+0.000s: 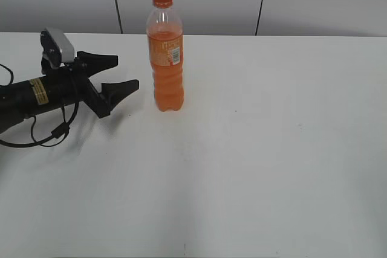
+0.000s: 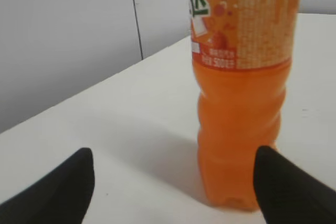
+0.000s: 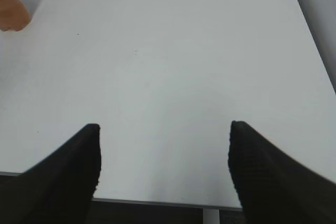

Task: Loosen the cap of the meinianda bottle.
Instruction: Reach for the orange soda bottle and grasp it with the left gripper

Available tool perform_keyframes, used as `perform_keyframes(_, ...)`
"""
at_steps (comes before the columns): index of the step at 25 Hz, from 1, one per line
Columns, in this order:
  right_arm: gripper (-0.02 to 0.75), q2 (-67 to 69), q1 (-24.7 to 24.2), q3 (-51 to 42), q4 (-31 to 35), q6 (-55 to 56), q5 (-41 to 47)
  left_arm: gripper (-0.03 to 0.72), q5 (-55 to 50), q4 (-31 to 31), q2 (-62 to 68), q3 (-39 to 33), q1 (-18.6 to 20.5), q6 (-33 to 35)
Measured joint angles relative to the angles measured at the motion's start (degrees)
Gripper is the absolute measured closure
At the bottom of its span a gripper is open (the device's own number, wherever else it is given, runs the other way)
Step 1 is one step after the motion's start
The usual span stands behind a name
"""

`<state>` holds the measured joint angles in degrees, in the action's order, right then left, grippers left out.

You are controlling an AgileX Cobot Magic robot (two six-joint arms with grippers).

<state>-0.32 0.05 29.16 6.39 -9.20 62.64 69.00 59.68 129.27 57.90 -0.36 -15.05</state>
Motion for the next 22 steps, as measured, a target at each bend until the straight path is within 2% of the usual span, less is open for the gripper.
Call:
perform_keyframes(5, 0.172, 0.00, 0.00, 0.00, 0.00, 0.00, 0.00, 0.094, -0.08, -1.07, 1.28, -0.12, -2.53, -2.07)
perform_keyframes(11, 0.172, 0.00, 0.00, 0.00, 0.00, 0.00, 0.00, 0.094, -0.02, -7.89, 3.58, -0.16, -8.14, -2.25)
perform_keyframes(22, 0.172, 0.00, 0.00, 0.00, 0.00, 0.00, 0.00, 0.096, -0.03, -9.80, 7.29, 6.65, -11.82, -2.31)
